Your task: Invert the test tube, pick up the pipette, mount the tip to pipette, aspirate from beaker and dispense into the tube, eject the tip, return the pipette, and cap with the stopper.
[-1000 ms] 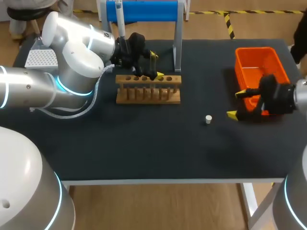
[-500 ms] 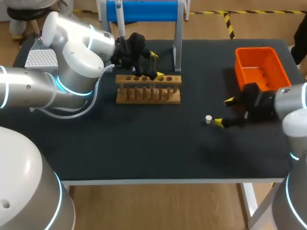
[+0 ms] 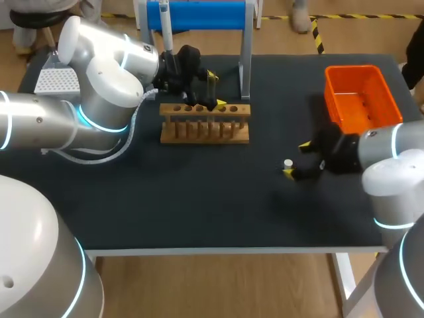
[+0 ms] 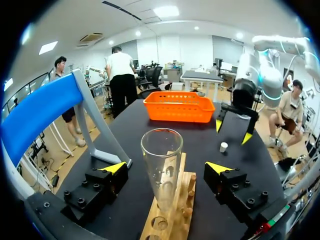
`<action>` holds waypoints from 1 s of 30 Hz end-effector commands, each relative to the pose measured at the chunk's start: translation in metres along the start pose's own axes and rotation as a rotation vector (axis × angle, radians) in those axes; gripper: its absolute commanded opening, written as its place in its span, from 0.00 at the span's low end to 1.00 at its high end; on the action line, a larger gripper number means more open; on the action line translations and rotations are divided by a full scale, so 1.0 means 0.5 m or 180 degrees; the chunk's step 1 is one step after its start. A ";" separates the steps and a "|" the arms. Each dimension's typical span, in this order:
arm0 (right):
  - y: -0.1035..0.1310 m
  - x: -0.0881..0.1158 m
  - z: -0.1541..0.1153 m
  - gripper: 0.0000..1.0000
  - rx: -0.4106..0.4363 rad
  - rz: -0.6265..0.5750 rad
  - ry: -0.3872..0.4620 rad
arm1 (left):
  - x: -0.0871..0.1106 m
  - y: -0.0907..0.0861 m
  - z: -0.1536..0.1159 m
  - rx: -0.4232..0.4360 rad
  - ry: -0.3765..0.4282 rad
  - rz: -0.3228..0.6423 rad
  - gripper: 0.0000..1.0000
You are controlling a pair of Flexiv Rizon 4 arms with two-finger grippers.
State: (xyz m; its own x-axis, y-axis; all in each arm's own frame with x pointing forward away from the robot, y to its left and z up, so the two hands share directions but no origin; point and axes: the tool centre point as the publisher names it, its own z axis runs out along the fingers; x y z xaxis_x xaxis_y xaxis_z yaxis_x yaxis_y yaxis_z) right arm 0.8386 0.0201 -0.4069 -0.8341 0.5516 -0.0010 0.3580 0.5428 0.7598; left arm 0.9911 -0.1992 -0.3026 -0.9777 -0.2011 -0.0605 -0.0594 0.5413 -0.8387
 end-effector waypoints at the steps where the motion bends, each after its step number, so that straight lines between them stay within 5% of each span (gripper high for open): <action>1: -0.005 0.001 0.023 1.00 -0.0006 0.0020 -0.0049 | -0.001 -0.001 0.000 -0.0007 0.0005 -0.0002 1.00; 6: -0.007 -0.003 0.028 0.92 -0.0044 0.0023 -0.0132 | -0.001 -0.001 0.000 -0.0007 0.0005 -0.0002 1.00; 12: -0.007 -0.004 0.034 0.94 -0.0047 0.0032 -0.0164 | -0.001 -0.001 0.000 -0.0007 0.0005 -0.0002 1.00; 20: -0.006 -0.004 0.043 0.76 -0.0041 0.0045 -0.0197 | -0.001 -0.001 0.000 -0.0007 0.0005 -0.0002 1.00; 30: -0.005 -0.008 0.052 0.77 -0.0030 0.0074 -0.0230 | -0.001 -0.001 0.000 -0.0007 0.0005 -0.0002 1.00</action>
State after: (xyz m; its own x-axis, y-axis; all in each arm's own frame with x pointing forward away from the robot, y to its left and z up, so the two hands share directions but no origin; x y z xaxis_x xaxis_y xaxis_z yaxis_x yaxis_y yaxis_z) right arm 0.8506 0.0303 -0.4236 -0.7953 0.6056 -0.0274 0.3710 0.5219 0.7681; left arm 0.9911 -0.1992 -0.3026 -0.9777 -0.2011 -0.0605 -0.0594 0.5413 -0.8387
